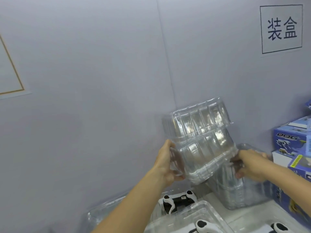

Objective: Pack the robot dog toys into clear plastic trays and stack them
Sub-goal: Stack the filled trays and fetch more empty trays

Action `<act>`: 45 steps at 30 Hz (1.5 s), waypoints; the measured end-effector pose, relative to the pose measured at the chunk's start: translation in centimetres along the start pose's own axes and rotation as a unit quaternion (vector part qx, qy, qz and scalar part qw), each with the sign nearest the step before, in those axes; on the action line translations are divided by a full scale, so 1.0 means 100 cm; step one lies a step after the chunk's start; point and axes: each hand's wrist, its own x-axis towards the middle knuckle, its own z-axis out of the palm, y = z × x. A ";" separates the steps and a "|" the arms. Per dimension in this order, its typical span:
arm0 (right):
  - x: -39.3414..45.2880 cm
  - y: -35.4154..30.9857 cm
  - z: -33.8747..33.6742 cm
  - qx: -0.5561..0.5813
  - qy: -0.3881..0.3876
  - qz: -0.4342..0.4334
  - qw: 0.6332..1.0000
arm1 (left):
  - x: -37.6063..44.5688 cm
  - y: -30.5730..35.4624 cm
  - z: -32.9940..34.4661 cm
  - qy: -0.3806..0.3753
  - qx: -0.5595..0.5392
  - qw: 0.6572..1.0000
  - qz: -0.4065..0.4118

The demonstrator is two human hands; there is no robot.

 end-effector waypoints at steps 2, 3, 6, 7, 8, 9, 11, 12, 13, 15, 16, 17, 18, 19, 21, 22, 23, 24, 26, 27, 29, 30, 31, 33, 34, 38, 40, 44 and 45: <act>-0.005 -0.008 0.005 0.017 -0.001 -0.028 0.999 | -0.003 0.003 -0.002 0.002 -0.003 1.000 0.002; -0.007 -0.012 0.007 0.024 0.003 -0.044 0.999 | -0.005 0.004 -0.003 0.004 -0.003 1.000 0.004; -0.020 -0.027 0.014 0.048 0.016 -0.093 0.994 | -0.013 0.008 -0.005 -0.001 -0.001 1.000 0.008; -0.025 -0.033 0.017 0.059 0.016 -0.104 0.993 | -0.015 0.009 -0.006 0.000 0.001 1.000 0.010; -0.031 -0.040 0.020 0.071 0.016 -0.115 0.991 | -0.016 0.010 -0.006 0.002 0.000 1.000 0.012; -0.036 -0.045 0.023 0.083 0.015 -0.124 0.989 | -0.018 0.010 -0.006 0.004 0.000 1.000 0.014; -0.044 -0.054 0.028 0.106 0.013 -0.142 0.984 | -0.019 0.009 -0.007 0.013 -0.003 1.000 0.017; -0.049 -0.059 0.030 0.122 0.011 -0.154 0.981 | -0.020 0.008 -0.007 0.019 -0.008 1.000 0.018; -0.053 -0.063 0.033 0.135 0.012 -0.168 0.976 | -0.020 0.007 -0.006 0.023 -0.013 0.999 0.020; -0.059 -0.070 0.038 0.155 0.014 -0.185 0.970 | -0.020 0.005 -0.006 0.029 -0.015 0.999 0.029; -0.062 -0.074 0.039 0.165 0.018 -0.187 0.968 | -0.020 0.005 -0.006 0.031 -0.014 0.999 0.032; -0.064 -0.077 0.040 0.175 0.021 -0.185 0.967 | -0.020 0.005 -0.005 0.033 -0.013 0.999 0.033; -0.066 -0.078 0.039 0.180 0.027 -0.184 0.966 | -0.021 0.006 -0.005 0.034 -0.012 0.999 0.032; -0.069 -0.078 0.038 0.179 0.032 -0.183 0.966 | -0.022 0.007 -0.006 0.035 -0.012 0.999 0.031; -0.077 -0.071 0.037 0.162 0.043 -0.185 0.968 | -0.023 0.007 -0.007 0.038 -0.012 0.999 0.028; -0.082 -0.065 0.034 0.163 0.045 -0.183 0.968 | -0.022 0.007 -0.008 0.039 -0.010 0.999 0.028; -0.088 -0.059 0.031 0.178 0.052 -0.179 0.966 | -0.022 0.006 -0.009 0.039 -0.006 0.999 0.028; -0.092 -0.053 0.028 0.199 0.077 -0.174 0.961 | -0.021 0.005 -0.011 0.039 -0.002 0.999 0.027; -0.094 -0.044 0.020 0.279 0.191 -0.142 0.930 | -0.022 0.004 -0.013 0.039 0.014 0.999 0.022; -0.092 -0.042 0.015 0.328 0.257 -0.109 0.903 | -0.023 0.003 -0.014 0.037 0.022 0.999 0.017; -0.081 -0.041 0.008 0.402 0.322 -0.040 0.856 | -0.022 0.001 -0.016 0.034 0.047 0.998 0.005; -0.075 -0.041 0.004 0.436 0.293 -0.009 0.851 | -0.021 0.000 -0.017 0.033 0.063 0.997 0.003; -0.069 -0.041 0.002 0.480 0.241 0.016 0.843 | -0.020 -0.001 -0.017 0.034 0.081 0.996 0.001; -0.061 -0.045 0.002 0.572 0.155 0.038 0.804 | -0.019 -0.002 -0.015 0.033 0.110 0.993 0.000; -0.058 -0.048 0.003 0.598 0.135 0.033 0.789 | -0.019 -0.003 -0.012 0.031 0.116 0.993 -0.001; -0.055 -0.056 0.024 0.574 0.155 0.000 0.804 | -0.008 -0.012 -0.002 0.032 0.087 0.996 0.017; -0.055 -0.058 0.030 0.564 0.179 0.007 0.806 | -0.001 -0.022 0.000 0.037 0.069 0.996 0.038; -0.048 -0.058 0.016 0.579 0.234 0.045 0.780 | 0.005 -0.027 0.007 0.035 0.062 0.996 0.061; -0.045 -0.059 0.010 0.580 0.247 0.051 0.774 | 0.005 -0.026 0.009 0.039 0.067 0.995 0.067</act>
